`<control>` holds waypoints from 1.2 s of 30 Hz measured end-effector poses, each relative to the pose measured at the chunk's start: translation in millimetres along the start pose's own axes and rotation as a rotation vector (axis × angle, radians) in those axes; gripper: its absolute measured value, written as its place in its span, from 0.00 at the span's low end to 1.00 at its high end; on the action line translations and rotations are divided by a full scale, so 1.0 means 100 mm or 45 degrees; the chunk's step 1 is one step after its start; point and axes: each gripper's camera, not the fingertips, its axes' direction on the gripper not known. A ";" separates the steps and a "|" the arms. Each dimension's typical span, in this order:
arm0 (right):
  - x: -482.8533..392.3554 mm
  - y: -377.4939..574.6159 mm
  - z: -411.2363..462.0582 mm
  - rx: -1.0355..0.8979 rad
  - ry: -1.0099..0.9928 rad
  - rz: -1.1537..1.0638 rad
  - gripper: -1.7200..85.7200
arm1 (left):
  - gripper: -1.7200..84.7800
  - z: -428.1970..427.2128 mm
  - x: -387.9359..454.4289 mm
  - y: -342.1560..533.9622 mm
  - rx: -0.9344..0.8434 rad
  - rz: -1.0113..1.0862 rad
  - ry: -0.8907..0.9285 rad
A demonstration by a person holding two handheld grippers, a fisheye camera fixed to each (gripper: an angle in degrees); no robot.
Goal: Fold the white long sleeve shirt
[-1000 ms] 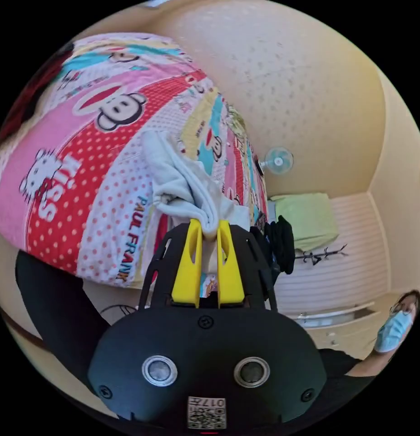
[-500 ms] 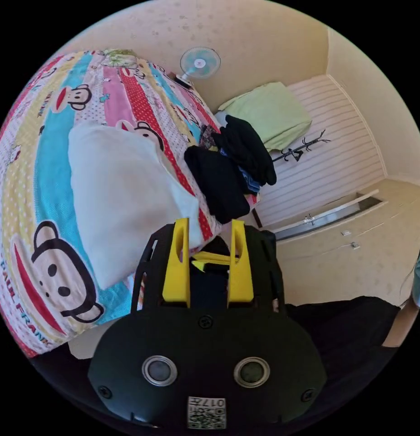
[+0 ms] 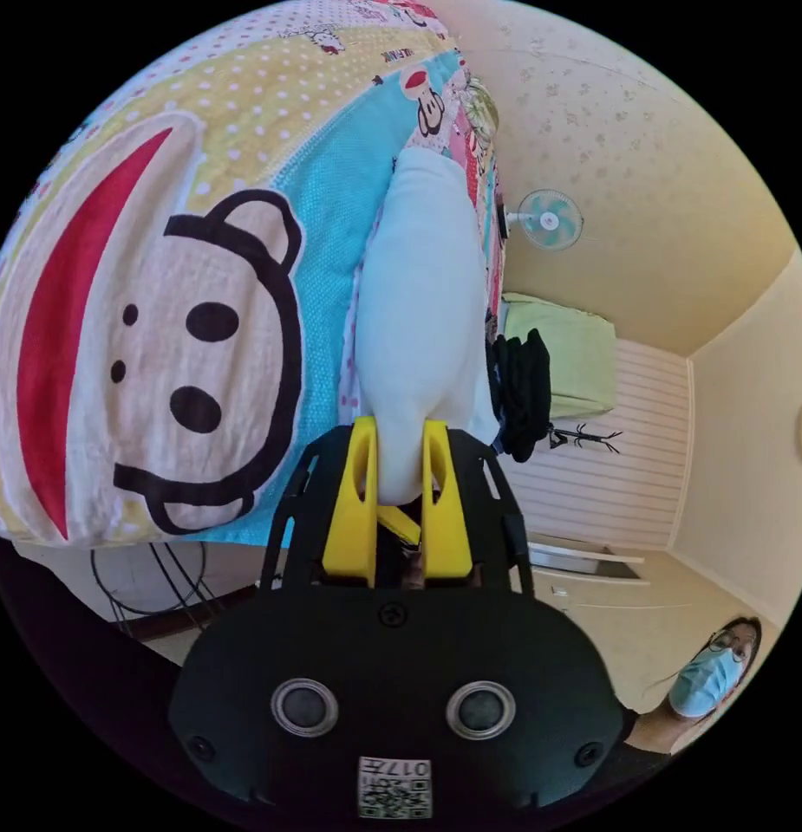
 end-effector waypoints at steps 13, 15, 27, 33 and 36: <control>-0.69 -0.02 0.27 -0.094 -0.121 -0.242 0.14 | 0.10 -1.22 0.84 0.80 0.002 0.412 0.131; -0.97 -0.05 0.63 -0.184 -0.067 -0.358 0.13 | 0.10 -1.59 0.81 0.77 0.071 0.387 0.217; -2.34 -0.66 4.35 -0.666 -0.029 -0.936 0.12 | 0.10 -4.28 1.12 0.06 0.665 0.516 0.120; -1.31 -0.62 5.05 -0.630 0.389 -0.725 0.13 | 0.17 -4.21 0.22 -0.35 0.603 0.052 -0.492; -0.50 -0.28 4.65 -0.757 0.511 -0.677 0.10 | 0.15 -3.51 -0.36 -0.12 0.327 0.031 -0.562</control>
